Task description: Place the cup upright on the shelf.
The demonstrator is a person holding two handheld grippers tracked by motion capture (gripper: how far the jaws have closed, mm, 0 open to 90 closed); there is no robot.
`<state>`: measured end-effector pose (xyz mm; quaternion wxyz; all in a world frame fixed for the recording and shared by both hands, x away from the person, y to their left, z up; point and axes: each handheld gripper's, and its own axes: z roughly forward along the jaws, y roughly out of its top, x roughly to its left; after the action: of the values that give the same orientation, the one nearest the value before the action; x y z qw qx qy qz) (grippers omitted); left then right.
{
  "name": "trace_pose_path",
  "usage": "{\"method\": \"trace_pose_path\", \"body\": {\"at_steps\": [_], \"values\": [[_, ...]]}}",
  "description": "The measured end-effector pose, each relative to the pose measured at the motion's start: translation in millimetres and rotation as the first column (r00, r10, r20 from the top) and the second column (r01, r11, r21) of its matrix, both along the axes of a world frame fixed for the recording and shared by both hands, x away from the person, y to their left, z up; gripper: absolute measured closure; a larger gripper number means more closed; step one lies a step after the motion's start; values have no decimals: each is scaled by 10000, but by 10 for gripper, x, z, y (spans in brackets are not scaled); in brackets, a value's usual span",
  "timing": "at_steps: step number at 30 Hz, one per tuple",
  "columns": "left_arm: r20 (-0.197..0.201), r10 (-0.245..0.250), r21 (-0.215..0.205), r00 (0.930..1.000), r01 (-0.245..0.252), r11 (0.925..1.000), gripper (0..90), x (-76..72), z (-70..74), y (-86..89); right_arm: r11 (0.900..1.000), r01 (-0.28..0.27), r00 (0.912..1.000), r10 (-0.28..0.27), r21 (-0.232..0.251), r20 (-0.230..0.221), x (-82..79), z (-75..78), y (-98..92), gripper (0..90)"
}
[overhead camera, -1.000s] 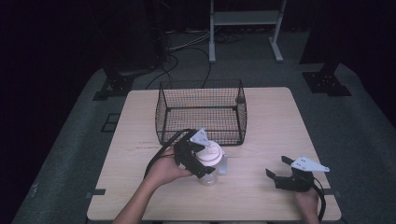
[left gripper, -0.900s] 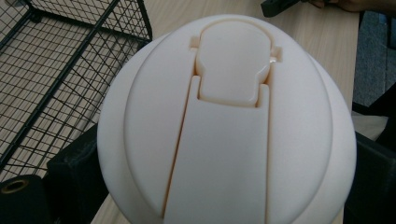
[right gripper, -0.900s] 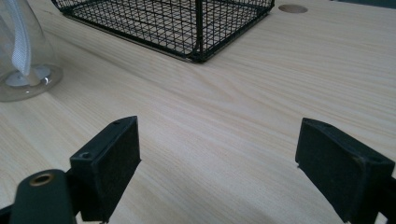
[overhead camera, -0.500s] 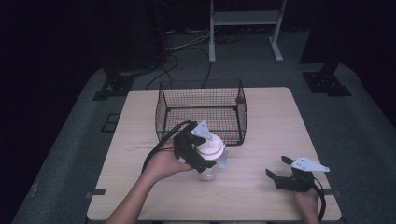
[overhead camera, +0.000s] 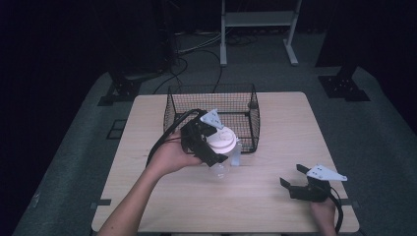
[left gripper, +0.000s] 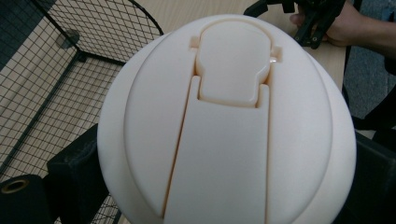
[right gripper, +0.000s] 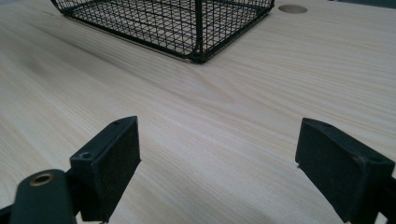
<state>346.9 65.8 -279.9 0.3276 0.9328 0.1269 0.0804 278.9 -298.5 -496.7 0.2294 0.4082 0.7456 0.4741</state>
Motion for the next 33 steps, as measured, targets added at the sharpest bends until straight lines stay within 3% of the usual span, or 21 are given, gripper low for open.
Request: {"method": "trace_pose_path", "body": {"at_steps": [18,33], "values": [[11,58,-77,10000,-58,10000,52,239,453,-74,10000,8,10000,-8,44,-13,-3,2,1,129],[-58,472,-7,9989,-472,9989,52,509,680,-153,10000,21,10000,-21,97,26,0,0,-10,129]]}}
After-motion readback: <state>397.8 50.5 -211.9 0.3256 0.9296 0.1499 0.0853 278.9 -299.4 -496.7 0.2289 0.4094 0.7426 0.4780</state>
